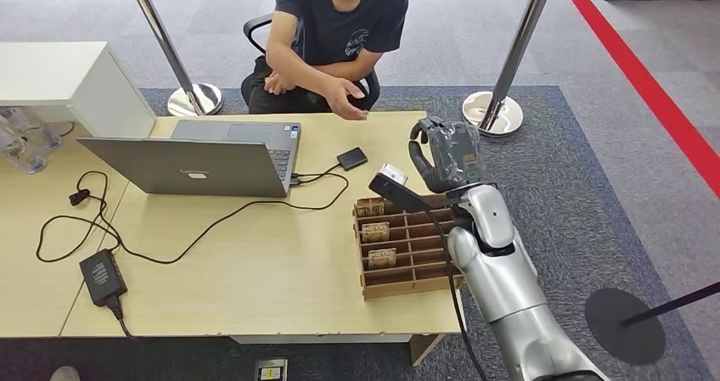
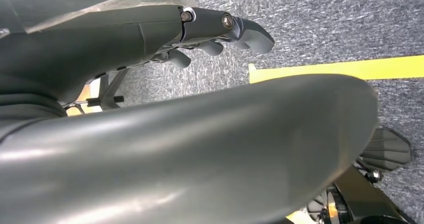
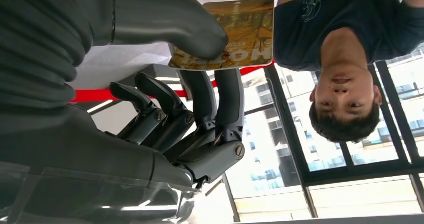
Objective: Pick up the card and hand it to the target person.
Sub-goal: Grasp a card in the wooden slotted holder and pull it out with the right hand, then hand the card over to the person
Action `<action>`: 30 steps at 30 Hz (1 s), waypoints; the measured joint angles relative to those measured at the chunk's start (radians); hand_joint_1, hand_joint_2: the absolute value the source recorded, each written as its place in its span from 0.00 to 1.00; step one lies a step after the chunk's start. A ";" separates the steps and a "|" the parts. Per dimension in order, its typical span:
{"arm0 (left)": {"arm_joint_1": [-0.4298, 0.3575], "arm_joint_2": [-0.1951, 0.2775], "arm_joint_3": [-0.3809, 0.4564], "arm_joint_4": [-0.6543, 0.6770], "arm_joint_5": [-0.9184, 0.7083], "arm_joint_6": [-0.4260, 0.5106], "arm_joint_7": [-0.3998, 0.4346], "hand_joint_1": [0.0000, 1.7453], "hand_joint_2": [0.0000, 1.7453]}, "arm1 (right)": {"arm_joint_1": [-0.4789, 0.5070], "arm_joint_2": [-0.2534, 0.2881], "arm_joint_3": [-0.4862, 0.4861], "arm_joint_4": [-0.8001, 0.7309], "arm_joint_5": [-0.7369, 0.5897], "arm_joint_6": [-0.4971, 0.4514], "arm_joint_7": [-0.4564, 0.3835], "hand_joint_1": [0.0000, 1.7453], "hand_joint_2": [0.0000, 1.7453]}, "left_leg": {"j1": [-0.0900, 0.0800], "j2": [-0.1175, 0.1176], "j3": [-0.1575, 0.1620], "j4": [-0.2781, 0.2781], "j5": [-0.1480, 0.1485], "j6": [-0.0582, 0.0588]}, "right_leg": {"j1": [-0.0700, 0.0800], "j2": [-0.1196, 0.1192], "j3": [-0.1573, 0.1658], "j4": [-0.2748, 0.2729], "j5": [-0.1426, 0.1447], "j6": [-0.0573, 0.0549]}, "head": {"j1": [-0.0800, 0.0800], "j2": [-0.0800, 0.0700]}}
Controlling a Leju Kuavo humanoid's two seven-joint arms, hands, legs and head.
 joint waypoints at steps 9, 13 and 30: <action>0.002 -0.002 0.000 0.000 0.007 0.002 0.000 0.00 0.00 | -0.105 0.037 0.000 0.181 -0.009 -0.059 -0.005 1.00 1.00 | 0.000 0.000 0.000 0.000 0.000 0.000 | 0.000 0.000 0.000 0.000 0.001 0.000 | 0.000 0.000; 0.002 -0.002 0.000 0.000 0.006 0.003 0.000 0.00 0.00 | -0.135 0.049 0.000 0.246 -0.006 -0.070 0.001 1.00 1.00 | 0.000 0.000 0.000 0.000 0.000 0.000 | 0.000 0.000 0.000 0.000 0.001 0.000 | 0.000 0.000; 0.003 -0.002 0.001 0.000 0.010 0.007 -0.005 0.00 0.00 | -0.216 0.089 0.000 0.412 -0.001 -0.097 -0.008 0.75 1.00 | 0.000 0.000 0.000 0.000 0.000 0.000 | 0.000 0.000 0.000 0.000 0.001 0.000 | 0.000 0.000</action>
